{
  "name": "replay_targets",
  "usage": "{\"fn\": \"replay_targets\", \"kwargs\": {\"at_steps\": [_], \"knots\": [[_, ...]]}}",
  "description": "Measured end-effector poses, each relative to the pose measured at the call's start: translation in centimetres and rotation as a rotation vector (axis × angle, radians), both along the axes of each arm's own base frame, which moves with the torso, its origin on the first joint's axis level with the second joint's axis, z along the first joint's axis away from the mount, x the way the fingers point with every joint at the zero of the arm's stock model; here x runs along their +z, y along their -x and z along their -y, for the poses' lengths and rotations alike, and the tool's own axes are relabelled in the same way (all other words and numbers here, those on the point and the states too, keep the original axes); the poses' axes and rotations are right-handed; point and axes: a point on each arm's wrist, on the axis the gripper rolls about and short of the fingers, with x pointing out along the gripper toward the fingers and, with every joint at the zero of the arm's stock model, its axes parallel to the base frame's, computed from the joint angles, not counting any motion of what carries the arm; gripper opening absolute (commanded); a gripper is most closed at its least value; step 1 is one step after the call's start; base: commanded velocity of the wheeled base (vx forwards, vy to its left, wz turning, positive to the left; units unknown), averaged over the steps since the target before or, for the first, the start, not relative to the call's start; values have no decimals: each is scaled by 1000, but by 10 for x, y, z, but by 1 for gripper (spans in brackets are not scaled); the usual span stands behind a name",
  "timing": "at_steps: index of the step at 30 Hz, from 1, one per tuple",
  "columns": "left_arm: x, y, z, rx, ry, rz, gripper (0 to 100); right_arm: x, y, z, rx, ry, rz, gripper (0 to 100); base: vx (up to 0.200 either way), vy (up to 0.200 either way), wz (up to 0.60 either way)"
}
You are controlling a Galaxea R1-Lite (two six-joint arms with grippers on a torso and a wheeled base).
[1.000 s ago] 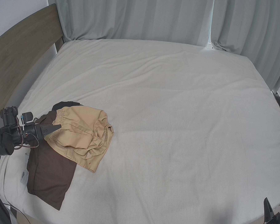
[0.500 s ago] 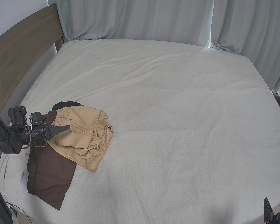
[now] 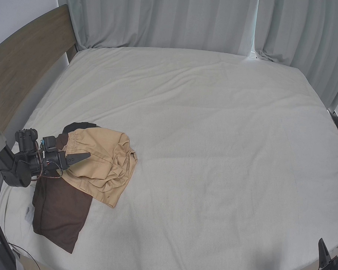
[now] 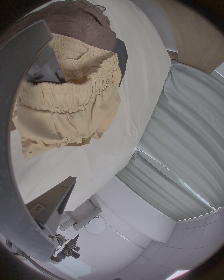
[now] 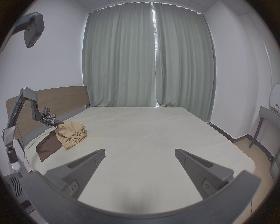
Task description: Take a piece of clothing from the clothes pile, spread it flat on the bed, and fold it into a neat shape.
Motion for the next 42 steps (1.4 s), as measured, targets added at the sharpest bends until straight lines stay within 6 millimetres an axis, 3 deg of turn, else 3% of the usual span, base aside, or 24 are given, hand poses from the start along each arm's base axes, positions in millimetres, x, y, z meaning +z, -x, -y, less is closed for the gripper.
{"fn": "replay_targets", "kwargs": {"at_steps": [1,2,20,42], "knots": [[-1,0,0,0,0,-1,100,0,0,0,0,0,0,100,0,0,0],[-1,-1,0,0,0,-2,0,0,0,0,0,0,0,100,0,0,0],[-6,-3,0,17,24,-33,0,0,0,0,0,0,0,100,0,0,0],[21,44,18,40,119,-82,0,0,0,0,-1,1,0,100,0,0,0]]}}
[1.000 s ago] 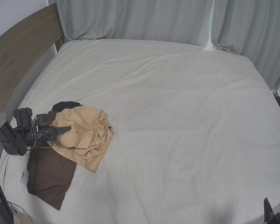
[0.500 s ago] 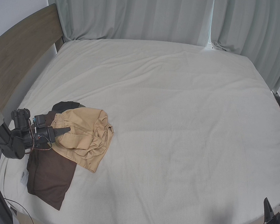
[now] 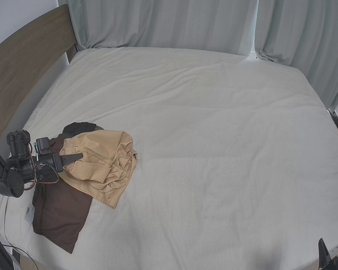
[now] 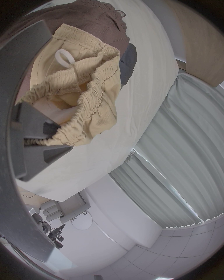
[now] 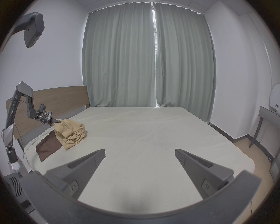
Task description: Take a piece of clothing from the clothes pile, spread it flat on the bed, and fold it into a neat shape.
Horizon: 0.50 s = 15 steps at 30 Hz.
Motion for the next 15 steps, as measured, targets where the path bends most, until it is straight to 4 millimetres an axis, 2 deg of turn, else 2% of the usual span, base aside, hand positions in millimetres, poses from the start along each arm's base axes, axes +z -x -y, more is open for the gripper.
{"fn": "replay_targets", "kwargs": {"at_steps": [11,15], "knots": [[4,8,11,28,-17,0,0,0,0,0,0,0,0,100,0,0,0],[3,10,16,94,-37,-16,0,0,0,0,0,0,0,100,0,0,0]]}}
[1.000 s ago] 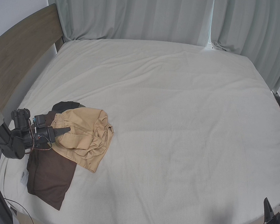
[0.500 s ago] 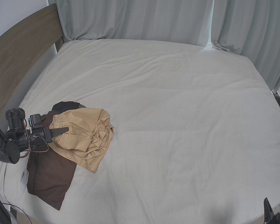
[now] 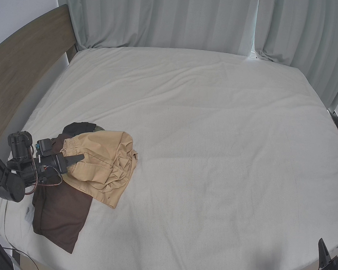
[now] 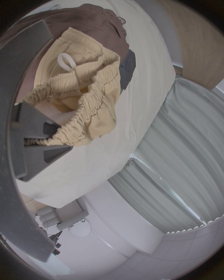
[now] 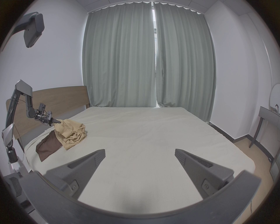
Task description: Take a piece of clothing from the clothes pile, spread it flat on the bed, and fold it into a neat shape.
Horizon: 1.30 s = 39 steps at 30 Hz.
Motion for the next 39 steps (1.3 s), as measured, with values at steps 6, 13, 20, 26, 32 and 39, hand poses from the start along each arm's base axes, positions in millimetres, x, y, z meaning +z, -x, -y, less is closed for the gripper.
{"fn": "replay_targets", "kwargs": {"at_steps": [6,13,20,26,32,39], "knots": [[0,5,15,44,11,-31,0,0,0,0,0,-1,0,100,0,0,0],[6,7,29,15,45,-29,0,0,0,0,1,-1,0,100,0,0,0],[19,13,42,94,133,-63,0,0,0,0,0,-1,0,100,0,0,0],[34,16,64,132,231,-41,0,0,0,0,0,-1,0,100,0,0,0],[45,19,83,190,333,-13,0,0,0,0,0,-1,0,100,0,0,0],[54,23,108,244,451,11,0,0,0,0,-1,-1,0,100,0,0,0]]}}
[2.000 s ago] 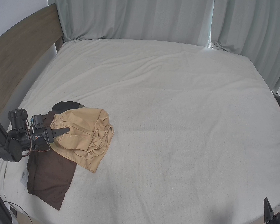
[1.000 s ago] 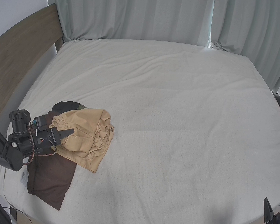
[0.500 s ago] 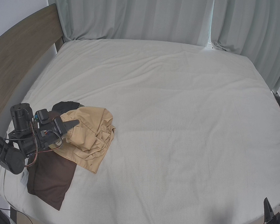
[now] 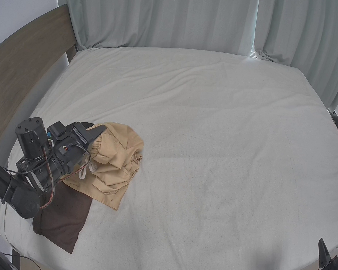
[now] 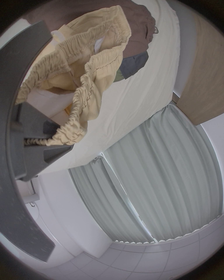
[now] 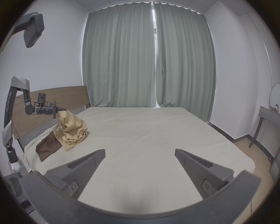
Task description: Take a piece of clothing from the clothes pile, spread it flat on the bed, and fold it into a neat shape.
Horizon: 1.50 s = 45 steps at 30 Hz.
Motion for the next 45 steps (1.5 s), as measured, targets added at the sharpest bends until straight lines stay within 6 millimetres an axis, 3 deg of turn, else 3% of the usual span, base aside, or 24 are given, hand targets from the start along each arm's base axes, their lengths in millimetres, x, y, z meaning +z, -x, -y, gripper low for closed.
{"fn": "replay_targets", "kwargs": {"at_steps": [17,45], "knots": [[12,15,41,-21,180,-14,0,0,0,0,0,0,0,100,0,0,0],[36,61,118,-317,290,5,0,0,0,0,1,0,0,100,0,0,0]]}}
